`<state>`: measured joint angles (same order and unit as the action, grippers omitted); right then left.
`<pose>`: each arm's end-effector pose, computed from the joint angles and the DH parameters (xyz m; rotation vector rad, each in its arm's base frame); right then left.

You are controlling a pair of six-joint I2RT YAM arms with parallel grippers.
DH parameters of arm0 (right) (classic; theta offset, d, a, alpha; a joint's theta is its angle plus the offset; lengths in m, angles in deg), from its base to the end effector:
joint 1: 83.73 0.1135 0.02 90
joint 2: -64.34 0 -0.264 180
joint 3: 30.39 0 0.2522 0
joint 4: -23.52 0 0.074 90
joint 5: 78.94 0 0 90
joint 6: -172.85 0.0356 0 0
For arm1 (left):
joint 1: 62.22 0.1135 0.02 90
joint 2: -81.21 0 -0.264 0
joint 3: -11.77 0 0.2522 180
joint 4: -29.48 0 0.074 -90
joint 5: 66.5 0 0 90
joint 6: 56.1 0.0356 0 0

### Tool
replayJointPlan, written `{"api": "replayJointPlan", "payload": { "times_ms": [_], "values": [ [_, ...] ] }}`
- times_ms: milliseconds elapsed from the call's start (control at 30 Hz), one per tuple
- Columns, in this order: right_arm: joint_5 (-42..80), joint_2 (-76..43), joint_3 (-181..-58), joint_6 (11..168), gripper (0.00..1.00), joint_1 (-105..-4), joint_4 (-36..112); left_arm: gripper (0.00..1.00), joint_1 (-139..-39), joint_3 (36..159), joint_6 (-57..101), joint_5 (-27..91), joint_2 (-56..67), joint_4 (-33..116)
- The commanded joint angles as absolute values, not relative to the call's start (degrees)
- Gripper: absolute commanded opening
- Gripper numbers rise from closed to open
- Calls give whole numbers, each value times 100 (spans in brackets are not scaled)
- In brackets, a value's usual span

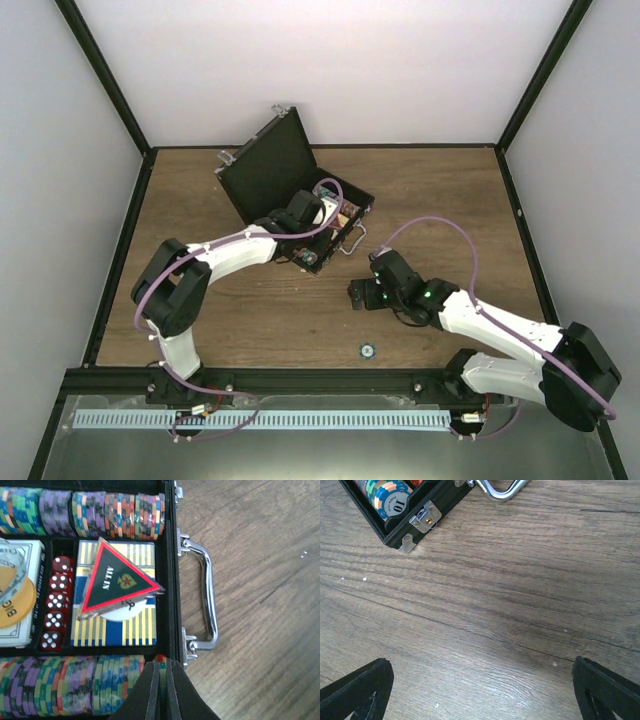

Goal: Pack up texas hold em set

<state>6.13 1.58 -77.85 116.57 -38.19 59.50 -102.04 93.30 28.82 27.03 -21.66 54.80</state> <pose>0.1499 0.1484 0.1963 -0.2221 2.5166 0.4824 0.2973 -0.2507 0.1994 0.7536 2.3096 -0.4378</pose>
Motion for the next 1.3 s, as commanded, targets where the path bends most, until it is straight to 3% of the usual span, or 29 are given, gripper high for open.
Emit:
{"api": "replayJointPlan", "payload": {
  "times_ms": [0,733,967,1133,1267],
  "values": [
    [596,247,-7790,11721,100,-3851,5930,4,-10290,9572,3019,2259,-2308,5528],
    [649,298,-7787,11739,100,-3847,5983,6,-10376,9803,3059,2173,-2642,5687],
    [643,337,-7798,11765,100,-3847,6055,35,-10375,9874,2991,2122,-2668,5812],
    [648,419,-7796,11783,100,-3847,6130,46,-10371,9831,2802,1948,-2412,5907],
    [702,416,-7822,11754,100,-3847,6335,68,-10371,9490,2388,1854,-1822,5822]
  ]
}}
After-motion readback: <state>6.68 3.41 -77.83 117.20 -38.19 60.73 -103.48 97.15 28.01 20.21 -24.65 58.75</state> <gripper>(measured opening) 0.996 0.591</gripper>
